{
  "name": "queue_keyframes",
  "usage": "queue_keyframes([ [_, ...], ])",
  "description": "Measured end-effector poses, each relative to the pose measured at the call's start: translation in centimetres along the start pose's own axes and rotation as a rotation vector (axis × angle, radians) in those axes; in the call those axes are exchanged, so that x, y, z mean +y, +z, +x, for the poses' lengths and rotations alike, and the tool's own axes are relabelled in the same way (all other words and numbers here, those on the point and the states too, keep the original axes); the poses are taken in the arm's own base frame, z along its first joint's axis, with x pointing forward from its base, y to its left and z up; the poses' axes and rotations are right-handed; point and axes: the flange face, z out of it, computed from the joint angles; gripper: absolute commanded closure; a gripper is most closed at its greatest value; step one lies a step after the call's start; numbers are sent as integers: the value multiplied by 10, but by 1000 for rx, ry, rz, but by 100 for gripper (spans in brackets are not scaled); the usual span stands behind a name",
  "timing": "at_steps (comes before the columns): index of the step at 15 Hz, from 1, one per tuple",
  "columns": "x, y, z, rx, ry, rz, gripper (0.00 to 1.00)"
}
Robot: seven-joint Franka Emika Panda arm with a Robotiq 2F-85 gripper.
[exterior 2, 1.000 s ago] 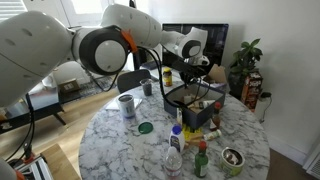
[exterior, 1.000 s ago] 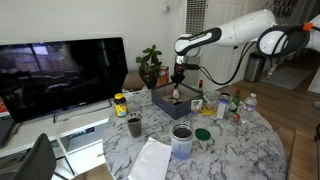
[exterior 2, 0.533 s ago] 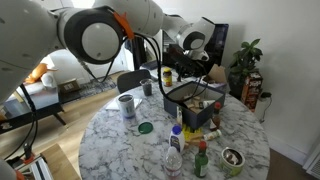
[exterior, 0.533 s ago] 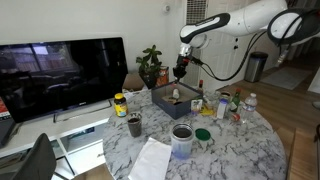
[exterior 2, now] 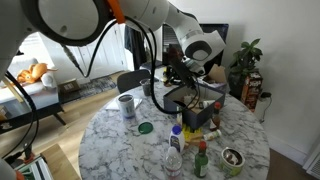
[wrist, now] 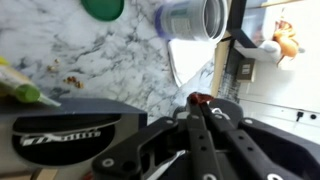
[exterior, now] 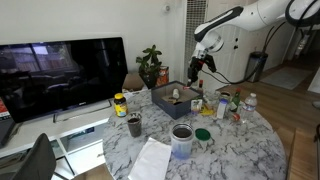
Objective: Pick up the red ketchup packet from the box and put it on the green lid, pick up the green lid and pour the red ketchup packet into the silver cup
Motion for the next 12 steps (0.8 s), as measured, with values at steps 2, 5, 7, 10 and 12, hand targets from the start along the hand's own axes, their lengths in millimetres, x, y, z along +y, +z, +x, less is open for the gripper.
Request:
queue_keyframes([
  [2, 3, 16, -23, -46, -14, 112, 97],
  [5, 5, 29, -49, -78, -18, 196, 97],
  [7, 2, 30, -54, -77, -17, 202, 97],
  [10, -1, 28, -56, -76, -18, 201, 99],
  [12, -1, 28, -55, -77, -15, 197, 99],
])
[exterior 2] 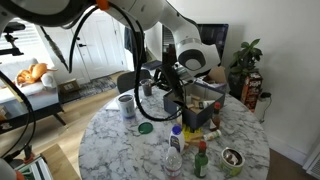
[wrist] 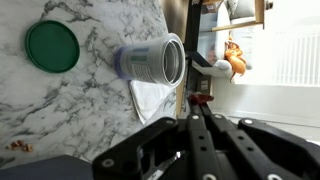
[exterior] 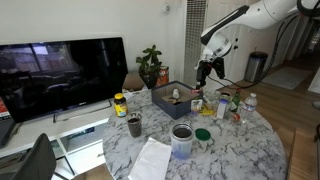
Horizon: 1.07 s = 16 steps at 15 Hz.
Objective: Pick up the red ketchup packet from the box and put it on the green lid, pick up the green lid and pour the red ketchup packet into the silver cup
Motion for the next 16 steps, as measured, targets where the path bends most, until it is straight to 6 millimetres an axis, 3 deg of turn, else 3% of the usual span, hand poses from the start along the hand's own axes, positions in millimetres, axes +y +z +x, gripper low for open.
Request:
queue_keyframes([
  [3, -4, 14, -2, -48, -9, 32, 99],
  [6, -4, 44, -11, -111, -34, 73, 99],
  [10, 10, 74, -33, -119, -64, 51, 99],
  [16, 37, 86, -76, 27, -102, -74, 99],
])
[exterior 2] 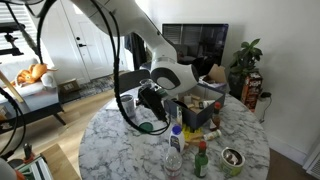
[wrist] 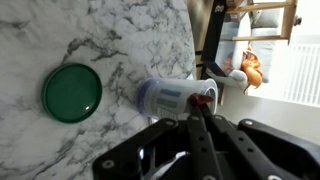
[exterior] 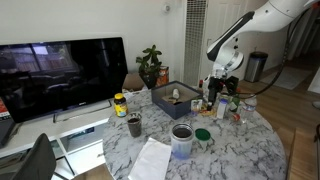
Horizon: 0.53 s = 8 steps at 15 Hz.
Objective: Pick up the red ketchup packet from the box and put it on the green lid, pick up the green lid and pour the red ketchup packet into the silver cup
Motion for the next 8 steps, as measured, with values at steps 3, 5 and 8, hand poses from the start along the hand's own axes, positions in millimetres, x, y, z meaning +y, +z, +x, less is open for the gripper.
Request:
queue_keyframes([
  [3, 3, 6, -21, 19, 15, -55, 99],
  [5, 3, 12, -27, 40, 22, -117, 99],
  [8, 2, 25, -27, 101, 31, -218, 99],
])
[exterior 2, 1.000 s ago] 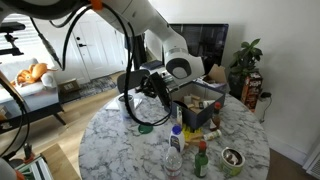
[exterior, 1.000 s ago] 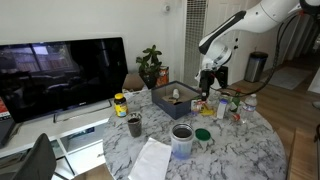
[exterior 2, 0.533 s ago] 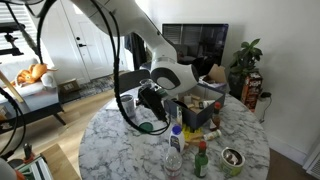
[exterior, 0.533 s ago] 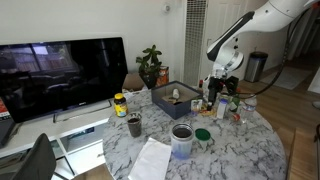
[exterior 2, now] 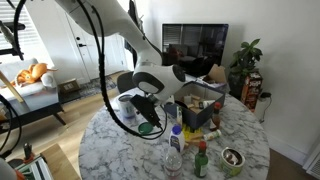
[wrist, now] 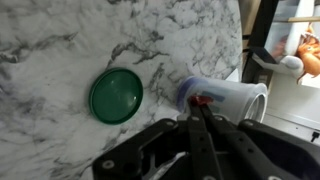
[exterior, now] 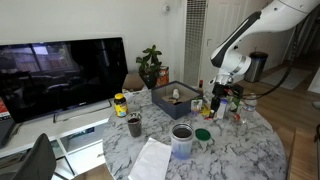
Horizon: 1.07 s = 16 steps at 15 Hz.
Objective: Pick up the red ketchup packet from the box and put it on the green lid, pick up the green lid and pour the red ketchup packet into the silver cup
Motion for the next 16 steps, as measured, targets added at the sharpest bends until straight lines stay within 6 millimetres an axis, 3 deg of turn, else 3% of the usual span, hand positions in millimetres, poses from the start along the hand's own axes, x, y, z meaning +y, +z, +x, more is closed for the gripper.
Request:
queue_keyframes([
  [7, -10, 38, 7, 79, -6, -195, 99],
  [13, -1, 71, 3, 43, 4, -232, 99],
  [14, 1, 75, 2, 40, 8, -241, 97],
  [15, 3, 78, 1, 38, 13, -247, 72],
  [16, 5, 81, 0, 35, 18, -250, 72],
])
